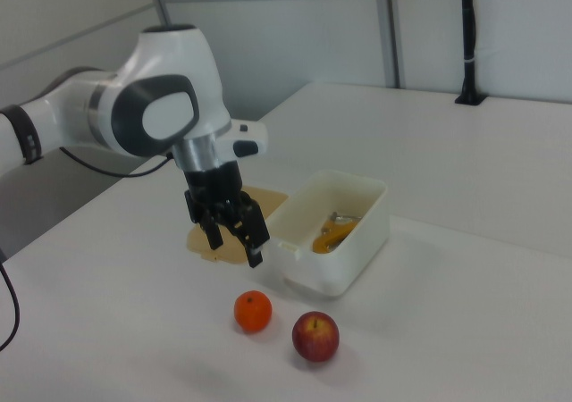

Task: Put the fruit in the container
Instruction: 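Move the gripper down over the red apple and grasp it, then lift the red apple and lower it into the white container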

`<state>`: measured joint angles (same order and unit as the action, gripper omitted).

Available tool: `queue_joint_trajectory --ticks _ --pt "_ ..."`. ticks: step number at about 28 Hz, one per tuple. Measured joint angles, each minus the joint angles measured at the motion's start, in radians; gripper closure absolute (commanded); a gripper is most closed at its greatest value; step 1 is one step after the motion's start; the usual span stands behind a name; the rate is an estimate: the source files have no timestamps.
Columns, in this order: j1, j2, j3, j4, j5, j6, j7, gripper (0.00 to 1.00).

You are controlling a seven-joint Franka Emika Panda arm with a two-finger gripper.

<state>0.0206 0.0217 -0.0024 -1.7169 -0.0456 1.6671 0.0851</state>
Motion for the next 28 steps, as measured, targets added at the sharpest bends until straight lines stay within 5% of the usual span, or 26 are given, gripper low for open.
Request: queue_joint_trajectory --ticks 10,28 --pt "-0.021 0.081 -0.001 -0.126 -0.001 0.213 0.0 0.0" --pt "-0.079 0.261 -0.002 -0.129 -0.067 0.362 0.0 0.0"
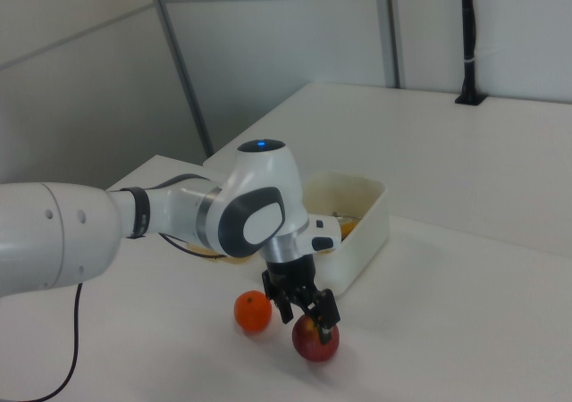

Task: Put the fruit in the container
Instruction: 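Lift the red apple and lower it into the white container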

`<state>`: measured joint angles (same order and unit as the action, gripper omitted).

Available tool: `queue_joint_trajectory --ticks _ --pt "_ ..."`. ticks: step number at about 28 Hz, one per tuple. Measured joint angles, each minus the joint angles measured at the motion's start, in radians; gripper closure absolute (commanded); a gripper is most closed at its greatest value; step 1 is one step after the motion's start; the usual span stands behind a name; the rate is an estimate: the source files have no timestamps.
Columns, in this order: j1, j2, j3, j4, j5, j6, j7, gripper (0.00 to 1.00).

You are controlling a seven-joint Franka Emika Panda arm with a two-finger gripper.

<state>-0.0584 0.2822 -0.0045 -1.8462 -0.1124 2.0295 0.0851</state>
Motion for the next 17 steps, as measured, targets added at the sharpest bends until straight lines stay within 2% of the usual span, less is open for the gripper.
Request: queue_joint_trajectory --ticks 4,5,7,8,10,13,17 --pt "-0.001 0.027 0.0 0.0 -0.007 0.028 0.0 0.02" --pt "-0.001 0.031 0.0 0.0 -0.007 0.035 0.0 0.1" --pt "-0.001 0.04 0.0 0.0 -0.007 0.049 0.0 0.32" --pt "-0.001 0.044 0.0 0.0 -0.007 0.055 0.0 0.51" --pt "-0.001 0.05 0.0 0.0 -0.007 0.065 0.0 0.64" --pt "-0.001 0.049 0.0 0.001 -0.008 0.066 0.0 0.73" --pt "-0.001 0.048 0.0 0.003 -0.008 0.066 0.0 0.73"
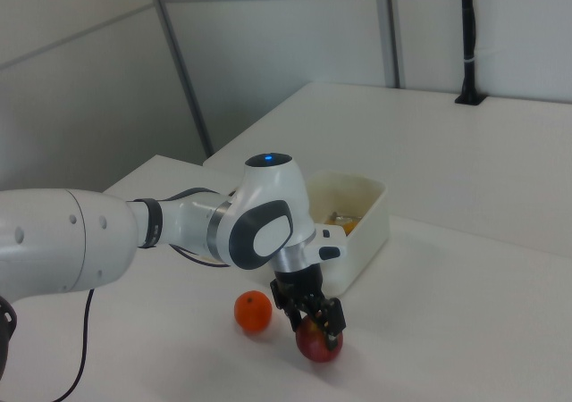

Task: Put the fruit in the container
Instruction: 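Lift the red apple and lower it into the white container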

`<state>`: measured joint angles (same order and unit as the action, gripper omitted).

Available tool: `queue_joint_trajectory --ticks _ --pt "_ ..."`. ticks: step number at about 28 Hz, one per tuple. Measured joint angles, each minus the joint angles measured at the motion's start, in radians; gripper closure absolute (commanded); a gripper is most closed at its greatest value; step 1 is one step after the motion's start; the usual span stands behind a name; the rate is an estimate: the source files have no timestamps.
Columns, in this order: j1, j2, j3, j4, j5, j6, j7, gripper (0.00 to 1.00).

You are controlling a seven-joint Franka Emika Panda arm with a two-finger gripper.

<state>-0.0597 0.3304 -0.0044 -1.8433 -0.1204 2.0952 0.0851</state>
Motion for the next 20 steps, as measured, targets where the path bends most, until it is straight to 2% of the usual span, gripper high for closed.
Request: queue_joint_trajectory --ticks 5,13,20 --pt "-0.009 -0.027 -0.001 0.02 -0.001 -0.001 0.0 0.73" --pt "-0.015 -0.116 0.004 0.114 -0.016 -0.02 0.0 0.73" --pt "0.008 -0.128 0.02 0.192 -0.016 0.031 -0.001 0.7"
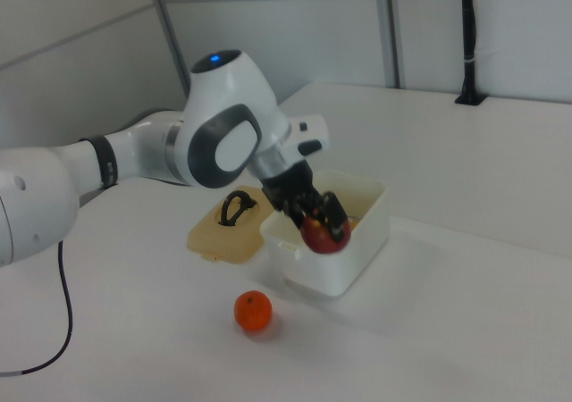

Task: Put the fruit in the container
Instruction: 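Lift the red apple and lower it into the white container, then release the apple, move to the orange mandarin and grasp it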

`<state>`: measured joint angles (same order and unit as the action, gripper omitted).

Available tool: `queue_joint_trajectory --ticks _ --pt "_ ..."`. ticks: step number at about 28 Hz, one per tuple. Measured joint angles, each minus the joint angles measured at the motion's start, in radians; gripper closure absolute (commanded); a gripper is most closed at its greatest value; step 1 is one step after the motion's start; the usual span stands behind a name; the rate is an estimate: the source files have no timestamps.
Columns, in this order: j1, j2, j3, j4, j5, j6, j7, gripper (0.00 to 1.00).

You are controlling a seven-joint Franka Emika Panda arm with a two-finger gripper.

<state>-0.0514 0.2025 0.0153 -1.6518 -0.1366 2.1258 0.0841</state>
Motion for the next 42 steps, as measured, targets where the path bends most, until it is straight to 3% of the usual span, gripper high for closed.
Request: queue_joint_trajectory --ticks 6,9,10,12,13,21,26,34,42 --pt "0.049 0.01 0.013 0.004 0.0 0.158 0.035 0.57" --pt "0.058 0.032 0.024 0.004 0.0 0.256 0.066 0.55" --pt "0.058 0.039 0.028 0.004 0.0 0.276 0.074 0.5" --pt "0.058 0.058 0.035 0.003 0.0 0.304 0.089 0.1" --pt "0.058 0.064 0.037 0.003 0.0 0.31 0.093 0.0" --pt "0.064 0.088 0.038 -0.005 0.0 0.297 0.134 0.0" --pt "0.1 0.077 0.041 -0.017 0.0 0.15 0.141 0.0" --pt "0.196 0.023 0.043 -0.145 0.0 0.044 0.143 0.0" --pt "0.212 0.023 0.043 -0.247 0.0 0.041 0.142 0.0"
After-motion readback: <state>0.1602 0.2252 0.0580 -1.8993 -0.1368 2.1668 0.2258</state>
